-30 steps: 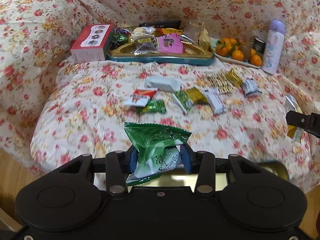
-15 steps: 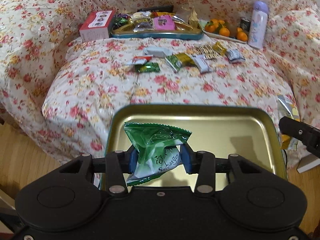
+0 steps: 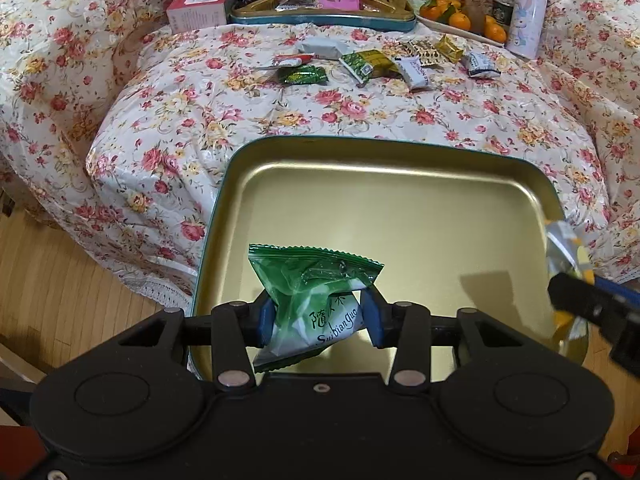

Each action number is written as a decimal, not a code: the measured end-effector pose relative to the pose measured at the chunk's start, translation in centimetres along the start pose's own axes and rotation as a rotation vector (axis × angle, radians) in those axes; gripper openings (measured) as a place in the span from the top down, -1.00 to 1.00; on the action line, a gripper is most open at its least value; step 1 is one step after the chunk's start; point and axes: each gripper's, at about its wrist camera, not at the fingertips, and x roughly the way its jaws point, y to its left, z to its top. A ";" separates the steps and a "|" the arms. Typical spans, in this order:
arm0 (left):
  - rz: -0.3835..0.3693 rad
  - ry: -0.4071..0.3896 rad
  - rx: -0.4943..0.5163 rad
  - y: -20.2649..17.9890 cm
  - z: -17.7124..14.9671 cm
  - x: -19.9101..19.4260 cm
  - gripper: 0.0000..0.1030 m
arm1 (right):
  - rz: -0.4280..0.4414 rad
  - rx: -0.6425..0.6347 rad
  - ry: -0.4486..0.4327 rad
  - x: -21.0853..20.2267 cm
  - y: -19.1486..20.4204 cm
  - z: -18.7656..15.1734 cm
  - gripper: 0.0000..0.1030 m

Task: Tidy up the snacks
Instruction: 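Carry the green bag and PASTA packet over the gold tray with both tools, then open right tool to drop PASTA packet while left tool drops green bag into tray, then withdraw both open tools from the gold tray, then move left tool to the red wafer packet while right tool approaches white packet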

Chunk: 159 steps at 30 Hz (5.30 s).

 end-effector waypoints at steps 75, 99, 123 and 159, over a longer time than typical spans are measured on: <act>0.050 0.042 -0.004 0.2 -0.4 0.6 -0.21 | -0.035 0.013 0.074 1.7 0.2 -1.0 0.29; 0.053 0.112 0.005 0.4 -0.4 1.4 -0.20 | -0.044 0.007 0.109 2.2 0.1 -1.0 0.13; -0.048 0.173 0.074 1.1 1.4 1.0 -0.20 | -0.027 0.001 0.125 2.2 0.0 0.9 -0.03; 0.024 0.020 -0.005 5.8 16.4 8.8 -0.20 | -0.133 0.069 0.120 12.1 -2.6 13.4 -0.04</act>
